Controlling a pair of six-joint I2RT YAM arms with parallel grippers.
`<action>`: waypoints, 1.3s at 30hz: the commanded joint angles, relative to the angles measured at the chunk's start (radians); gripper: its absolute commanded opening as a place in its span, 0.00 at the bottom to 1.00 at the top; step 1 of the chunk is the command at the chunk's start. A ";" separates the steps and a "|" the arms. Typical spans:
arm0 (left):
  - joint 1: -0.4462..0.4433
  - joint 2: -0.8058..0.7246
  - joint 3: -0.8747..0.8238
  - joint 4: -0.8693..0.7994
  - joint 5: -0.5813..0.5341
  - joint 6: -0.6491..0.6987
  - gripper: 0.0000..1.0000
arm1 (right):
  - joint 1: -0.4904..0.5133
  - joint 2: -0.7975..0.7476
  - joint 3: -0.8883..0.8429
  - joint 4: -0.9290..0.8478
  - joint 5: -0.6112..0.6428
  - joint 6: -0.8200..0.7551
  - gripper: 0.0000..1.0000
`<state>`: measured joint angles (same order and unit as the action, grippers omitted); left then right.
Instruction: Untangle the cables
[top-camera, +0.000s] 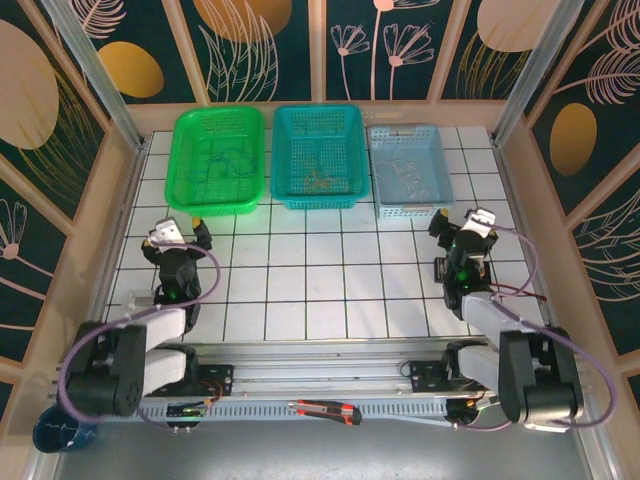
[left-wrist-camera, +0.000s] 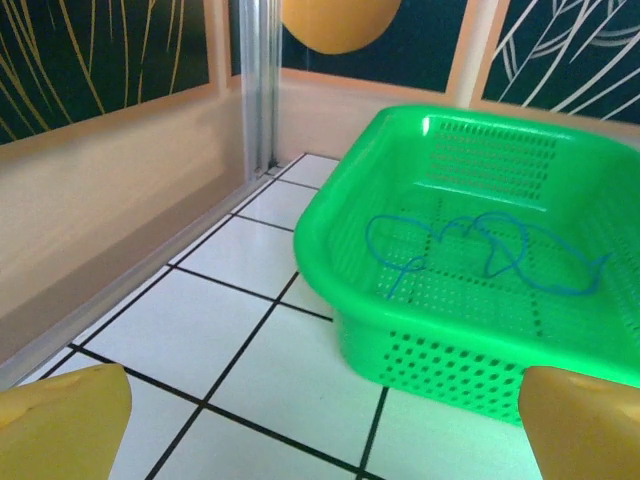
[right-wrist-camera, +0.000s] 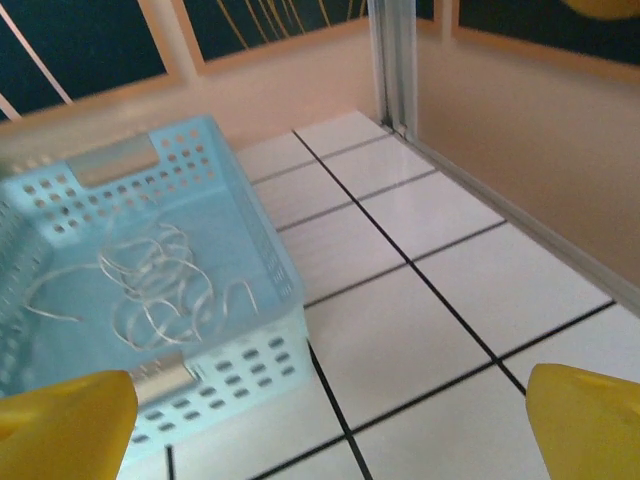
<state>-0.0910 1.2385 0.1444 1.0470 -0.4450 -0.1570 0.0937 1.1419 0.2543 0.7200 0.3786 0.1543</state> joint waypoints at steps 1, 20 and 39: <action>0.013 0.120 -0.011 0.290 0.004 0.056 0.99 | 0.009 0.092 -0.040 0.237 0.046 -0.039 0.99; 0.065 0.281 0.001 0.399 0.321 0.109 0.99 | -0.058 0.422 -0.152 0.828 -0.219 -0.161 0.99; 0.102 0.285 0.080 0.255 0.368 0.074 0.99 | -0.115 0.426 -0.040 0.623 -0.345 -0.135 0.99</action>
<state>0.0067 1.5261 0.2260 1.2789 -0.1005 -0.0719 -0.0299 1.5700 0.2085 1.3308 0.0429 0.0135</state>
